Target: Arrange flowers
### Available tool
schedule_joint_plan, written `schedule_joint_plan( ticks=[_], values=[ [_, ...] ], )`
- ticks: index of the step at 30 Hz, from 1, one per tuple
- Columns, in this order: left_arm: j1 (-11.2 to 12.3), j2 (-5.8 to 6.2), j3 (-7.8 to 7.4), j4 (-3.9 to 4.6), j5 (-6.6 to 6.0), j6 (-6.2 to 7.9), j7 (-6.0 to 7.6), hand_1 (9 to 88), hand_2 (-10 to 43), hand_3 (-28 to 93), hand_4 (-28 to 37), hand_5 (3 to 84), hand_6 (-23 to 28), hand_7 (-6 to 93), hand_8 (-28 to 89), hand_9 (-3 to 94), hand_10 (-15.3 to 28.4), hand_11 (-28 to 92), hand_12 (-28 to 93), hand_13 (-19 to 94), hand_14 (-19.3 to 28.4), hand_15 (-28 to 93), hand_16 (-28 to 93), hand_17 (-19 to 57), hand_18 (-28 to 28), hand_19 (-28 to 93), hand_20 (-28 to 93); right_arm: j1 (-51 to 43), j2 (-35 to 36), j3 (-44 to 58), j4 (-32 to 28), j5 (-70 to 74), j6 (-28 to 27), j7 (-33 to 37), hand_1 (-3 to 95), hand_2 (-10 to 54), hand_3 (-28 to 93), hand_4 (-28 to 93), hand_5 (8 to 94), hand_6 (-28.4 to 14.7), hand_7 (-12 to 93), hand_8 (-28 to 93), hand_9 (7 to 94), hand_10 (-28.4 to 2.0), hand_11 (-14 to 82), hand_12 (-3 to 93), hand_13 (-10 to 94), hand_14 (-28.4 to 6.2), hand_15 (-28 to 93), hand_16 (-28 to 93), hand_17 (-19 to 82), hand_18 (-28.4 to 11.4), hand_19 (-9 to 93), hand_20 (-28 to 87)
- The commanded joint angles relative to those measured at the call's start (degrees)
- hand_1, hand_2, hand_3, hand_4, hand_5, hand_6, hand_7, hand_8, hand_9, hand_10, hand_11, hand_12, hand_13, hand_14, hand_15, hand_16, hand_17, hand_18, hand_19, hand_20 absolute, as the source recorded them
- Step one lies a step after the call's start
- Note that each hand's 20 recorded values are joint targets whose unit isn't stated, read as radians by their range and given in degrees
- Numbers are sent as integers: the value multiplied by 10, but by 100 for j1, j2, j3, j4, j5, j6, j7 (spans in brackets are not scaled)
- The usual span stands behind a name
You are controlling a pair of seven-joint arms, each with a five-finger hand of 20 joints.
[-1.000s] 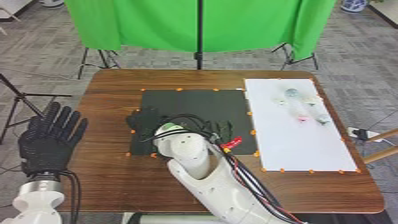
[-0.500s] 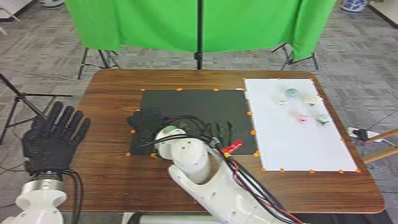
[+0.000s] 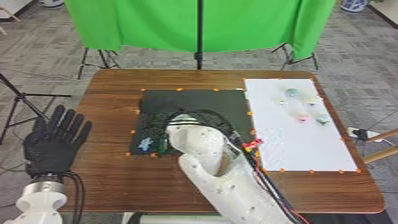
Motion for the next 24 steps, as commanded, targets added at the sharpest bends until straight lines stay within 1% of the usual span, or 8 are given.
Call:
schedule_joint_plan(
  ticks=[1, 8, 13, 16, 18, 19, 21, 24],
  values=[
    [224, -151, -108, -47, 45, 70, -139, 306, 176, 714, -266, 459, 65, 136, -90, 401, 140, 191, 136, 317, 146, 452, -25, -34, 147, 338, 199, -127, 1383, 1264, -854, 734, 681, 1222, 480, -95, 786, -283, 518, -80, 179, -93, 533, -212, 202, 195, 517, -186, 640, 269, 341, -259, 899, 384],
    [327, -162, -212, -117, 61, 34, -126, 306, 177, 713, -267, 459, 66, 135, -90, 401, 139, 190, 136, 316, 146, 451, -25, -34, 148, 338, 199, -874, 2506, 2568, -1185, 1082, 322, 2195, 487, -95, 798, -283, 519, -87, 159, -90, 491, -227, 162, 182, 468, -195, 559, 211, 312, -263, 859, 356],
    [355, -171, -234, -131, 34, 66, -114, 305, 178, 713, -267, 459, 66, 135, -90, 401, 140, 189, 136, 317, 146, 450, -24, -34, 148, 338, 199, -1218, 2638, 3201, -933, 1309, 245, 2606, 494, -95, 822, -283, 489, -91, 148, -93, 442, -225, 124, 160, 396, -200, 389, 128, 257, -243, 710, 250],
    [310, -156, -193, -126, 33, 94, -142, 304, 178, 713, -267, 458, 66, 135, -90, 402, 140, 189, 136, 317, 146, 450, -24, -34, 147, 337, 198, -1396, 2708, 3385, -857, 1259, 4, 2598, 510, -95, 832, -283, 483, -91, 144, -96, 425, -214, 118, 152, 376, -200, 354, 117, 246, -239, 693, 224],
    [302, -154, -169, -171, -69, 305, -129, 304, 178, 713, -267, 458, 67, 135, -90, 402, 140, 189, 136, 317, 146, 450, -24, -34, 147, 338, 198, -1374, 2676, 3446, -658, 1339, -154, 2529, 520, -95, 835, -283, 484, -86, 145, -97, 420, -207, 117, 150, 369, -198, 346, 116, 237, -239, 689, 218],
    [294, -161, -156, -140, -87, 254, -126, 304, 178, 714, -267, 459, 68, 136, -89, 402, 140, 190, 136, 317, 146, 450, -24, -34, 147, 338, 198, -1309, 2663, 3414, -516, 1318, -260, 2527, 521, -95, 839, -283, 484, -84, 146, -98, 414, -201, 118, 148, 367, -196, 339, 117, 233, -238, 682, 212],
    [270, -170, -112, -142, -94, 348, -112, 304, 179, 714, -267, 462, 70, 137, -89, 403, 141, 192, 137, 317, 147, 451, -24, -34, 147, 340, 199, -1246, 2645, 3406, -313, 1369, -375, 2407, 525, -95, 844, -283, 478, -74, 147, -102, 402, -190, 112, 138, 362, -192, 323, 118, 229, -235, 664, 199],
    [219, -174, -85, -128, -80, 323, -145, 304, 179, 714, -267, 464, 71, 139, -89, 404, 142, 196, 138, 319, 147, 454, -24, -34, 147, 341, 199, -1289, 2603, 3372, -176, 1120, -213, 2225, 532, -95, 838, -283, 471, -64, 151, -105, 392, -173, 105, 127, 374, -180, 305, 121, 247, -232, 667, 193]
  ],
)
